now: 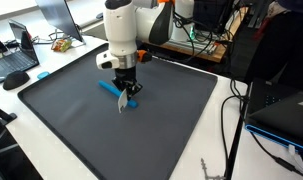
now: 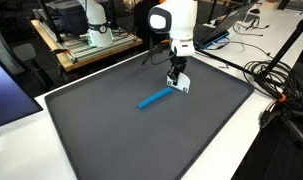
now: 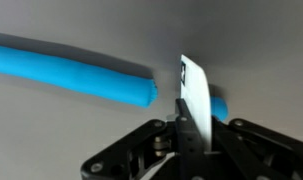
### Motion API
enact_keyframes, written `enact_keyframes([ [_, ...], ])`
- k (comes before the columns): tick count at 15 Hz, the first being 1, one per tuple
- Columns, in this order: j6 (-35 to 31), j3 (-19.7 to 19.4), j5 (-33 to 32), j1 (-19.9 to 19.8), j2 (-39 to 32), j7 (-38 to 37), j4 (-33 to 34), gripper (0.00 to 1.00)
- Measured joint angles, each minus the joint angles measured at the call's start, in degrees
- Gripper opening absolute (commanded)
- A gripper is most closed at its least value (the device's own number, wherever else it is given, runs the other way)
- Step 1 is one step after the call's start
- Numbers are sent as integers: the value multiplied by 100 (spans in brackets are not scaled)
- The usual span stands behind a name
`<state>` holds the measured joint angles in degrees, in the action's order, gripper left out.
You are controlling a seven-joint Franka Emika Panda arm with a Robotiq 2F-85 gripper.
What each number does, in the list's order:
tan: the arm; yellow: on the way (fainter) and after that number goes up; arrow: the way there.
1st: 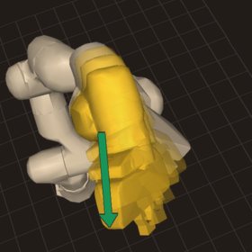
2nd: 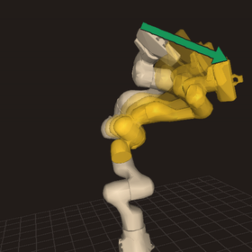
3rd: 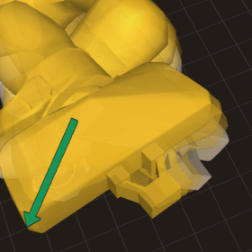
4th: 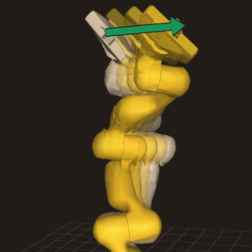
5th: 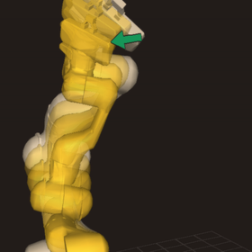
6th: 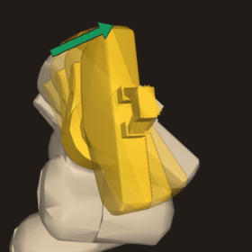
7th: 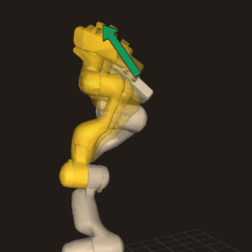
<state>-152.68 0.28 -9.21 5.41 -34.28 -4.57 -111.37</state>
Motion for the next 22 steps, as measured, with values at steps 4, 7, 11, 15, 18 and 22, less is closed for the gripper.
enact_keyframes([
  [4, -94, 182, 66, 40, 17, 23, 3, 1],
  [7, -93, 129, 88, 38, 80, -45, 3, 1],
  [11, -10, -47, 142, 3, 270, -198, -16, 1],
  [15, 83, -257, 165, -37, 387, -362, -96, 1],
  [18, 91, -386, 165, -57, 386, -476, -166, 1],
  [22, 91, -514, 165, -64, 382, -613, -268, 1],
])
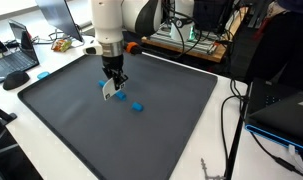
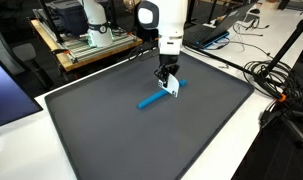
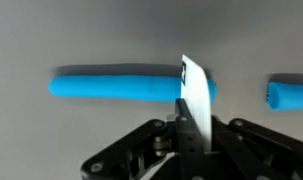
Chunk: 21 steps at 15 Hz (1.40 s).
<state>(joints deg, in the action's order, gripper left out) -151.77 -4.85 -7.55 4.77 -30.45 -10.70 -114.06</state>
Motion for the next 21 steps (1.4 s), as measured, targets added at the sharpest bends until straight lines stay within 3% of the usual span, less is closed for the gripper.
enact_keyframes([
  [21, 300, 21, 1, -19, -387, -18, 316, 1],
])
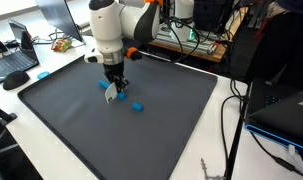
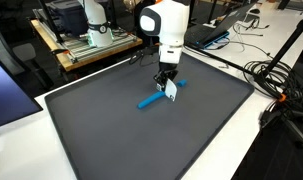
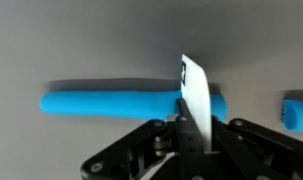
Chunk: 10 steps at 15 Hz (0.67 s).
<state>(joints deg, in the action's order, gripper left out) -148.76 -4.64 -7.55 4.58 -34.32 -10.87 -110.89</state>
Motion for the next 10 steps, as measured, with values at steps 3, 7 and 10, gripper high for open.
enact_keyframes([
  [3, 36, 20, 47, -14, -17, 12, 32, 1],
  [7, -40, 82, 174, -76, -19, 29, 31, 1],
  [10, -301, 199, 281, -76, -46, 33, 34, 1],
])
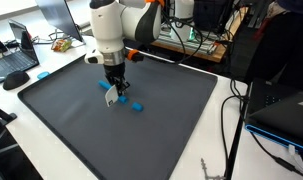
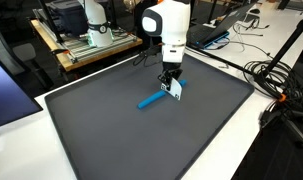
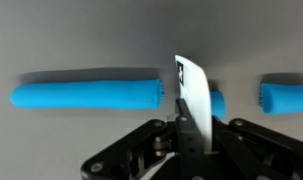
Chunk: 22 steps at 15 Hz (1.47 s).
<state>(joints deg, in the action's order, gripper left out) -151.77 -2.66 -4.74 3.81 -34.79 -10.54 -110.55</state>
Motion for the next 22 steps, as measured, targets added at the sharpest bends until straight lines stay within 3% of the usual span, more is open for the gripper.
enact_keyframes([
  [6, -172, 112, 16, 92, -33, -12, 45, 1],
  [22, 564, -366, -27, -80, 490, 89, -106, 1],
])
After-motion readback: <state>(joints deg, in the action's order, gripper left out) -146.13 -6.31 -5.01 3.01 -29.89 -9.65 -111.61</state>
